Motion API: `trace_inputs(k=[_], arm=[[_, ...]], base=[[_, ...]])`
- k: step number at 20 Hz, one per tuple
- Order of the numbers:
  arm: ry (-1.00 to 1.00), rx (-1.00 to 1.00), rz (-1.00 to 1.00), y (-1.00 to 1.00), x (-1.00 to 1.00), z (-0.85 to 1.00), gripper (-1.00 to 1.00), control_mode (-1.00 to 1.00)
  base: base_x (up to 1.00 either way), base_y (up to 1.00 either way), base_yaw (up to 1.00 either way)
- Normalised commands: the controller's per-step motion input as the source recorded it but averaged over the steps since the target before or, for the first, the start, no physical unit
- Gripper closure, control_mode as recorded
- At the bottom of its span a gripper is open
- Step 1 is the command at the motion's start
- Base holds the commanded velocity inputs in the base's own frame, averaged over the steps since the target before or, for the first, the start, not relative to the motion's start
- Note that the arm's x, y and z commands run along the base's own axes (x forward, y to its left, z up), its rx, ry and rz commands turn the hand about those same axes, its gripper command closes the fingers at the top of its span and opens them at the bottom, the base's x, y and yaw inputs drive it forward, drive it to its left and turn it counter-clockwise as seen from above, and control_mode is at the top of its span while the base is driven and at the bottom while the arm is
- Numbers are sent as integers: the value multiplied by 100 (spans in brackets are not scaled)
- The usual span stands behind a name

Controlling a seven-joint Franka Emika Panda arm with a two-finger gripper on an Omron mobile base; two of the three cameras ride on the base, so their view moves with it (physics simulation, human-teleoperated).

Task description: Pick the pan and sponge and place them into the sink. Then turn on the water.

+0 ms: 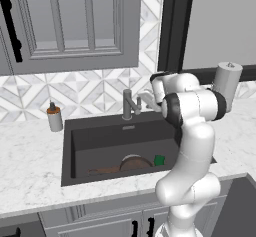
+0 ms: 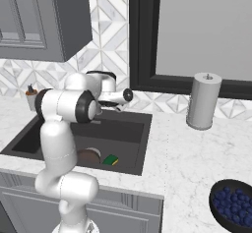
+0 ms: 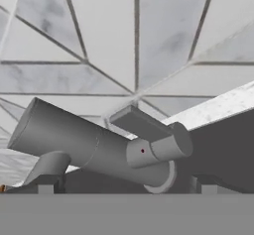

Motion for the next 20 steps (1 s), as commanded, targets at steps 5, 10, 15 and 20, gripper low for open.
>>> trace_inputs(k=[5,10,15,20], arm=[[-1,2,0,0,15,-14,-100,-100],[0,1,0,0,16,-13,-100,-100],[0,1,0,0,18,-9,-100,-100],[0,2,0,0,21,-6,-100,-100]], base=[[0,0,0],[0,0,0],[0,0,0],[0,0,0]])
